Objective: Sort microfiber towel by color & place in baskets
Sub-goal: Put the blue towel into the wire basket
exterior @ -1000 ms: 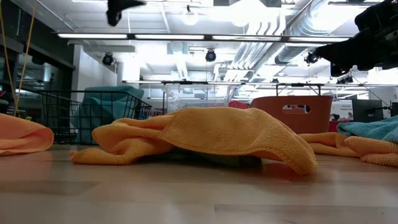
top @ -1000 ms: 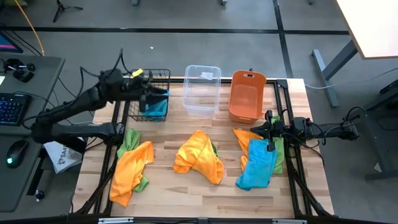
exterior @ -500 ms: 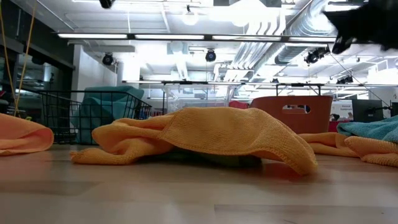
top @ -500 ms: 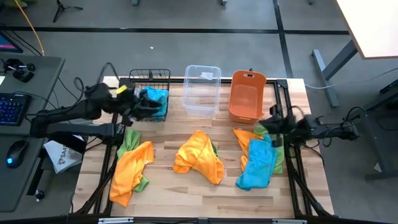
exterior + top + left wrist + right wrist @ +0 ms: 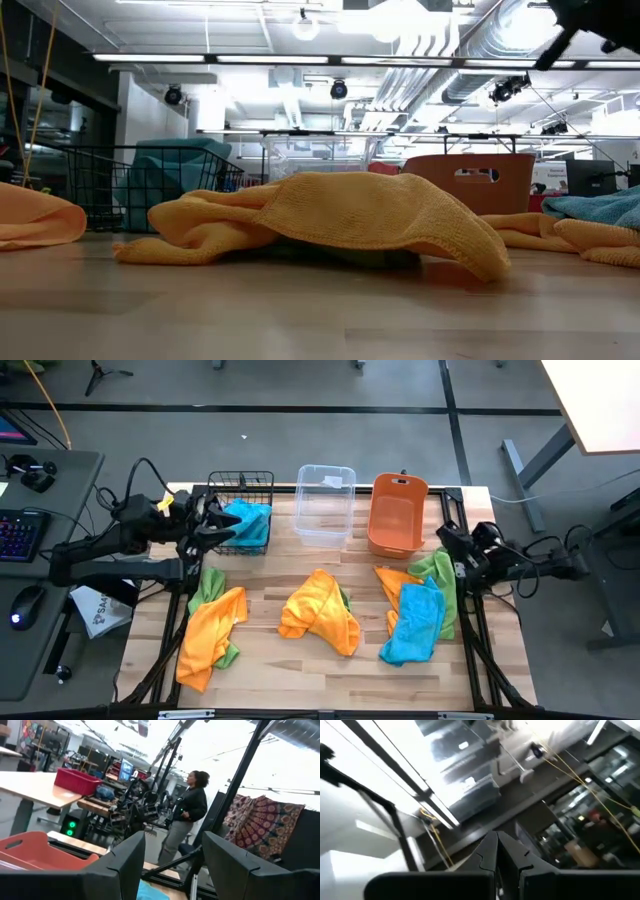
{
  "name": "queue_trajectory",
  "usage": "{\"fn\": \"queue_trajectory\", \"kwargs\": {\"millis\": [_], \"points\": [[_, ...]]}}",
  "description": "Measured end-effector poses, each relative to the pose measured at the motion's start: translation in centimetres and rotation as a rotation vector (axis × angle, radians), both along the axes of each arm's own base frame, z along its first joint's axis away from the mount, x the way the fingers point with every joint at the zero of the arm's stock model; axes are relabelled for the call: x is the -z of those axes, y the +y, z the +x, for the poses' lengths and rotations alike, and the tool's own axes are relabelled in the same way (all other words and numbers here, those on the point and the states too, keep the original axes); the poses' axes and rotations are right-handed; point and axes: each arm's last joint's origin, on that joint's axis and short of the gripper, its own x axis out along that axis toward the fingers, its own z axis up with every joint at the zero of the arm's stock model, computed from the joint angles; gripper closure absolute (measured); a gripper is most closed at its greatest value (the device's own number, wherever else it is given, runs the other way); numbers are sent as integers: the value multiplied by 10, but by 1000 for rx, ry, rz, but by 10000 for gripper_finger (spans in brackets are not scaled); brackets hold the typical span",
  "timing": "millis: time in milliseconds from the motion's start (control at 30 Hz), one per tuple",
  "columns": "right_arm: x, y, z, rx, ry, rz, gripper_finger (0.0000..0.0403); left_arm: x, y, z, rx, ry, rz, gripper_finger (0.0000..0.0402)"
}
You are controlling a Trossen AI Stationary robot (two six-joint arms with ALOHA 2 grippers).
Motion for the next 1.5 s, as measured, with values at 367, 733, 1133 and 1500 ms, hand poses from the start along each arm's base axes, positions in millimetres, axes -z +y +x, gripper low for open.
{"fn": "queue_trajectory", "kwargs": {"millis": [367,733,1133,1500], "points": [[-64,10,111,-49,267,73,402,3,0,-3,-2,33,-4,216],[-91,7,156,-199,1121,73,402,9,0,-2,0,96,-43,216],[-17,23,81,-40,2046,667,232,9,1,-3,-43,97,-76,216],[46,24,64,-9,2158,926,113,13,2,-2,-57,132,-86,216]]}}
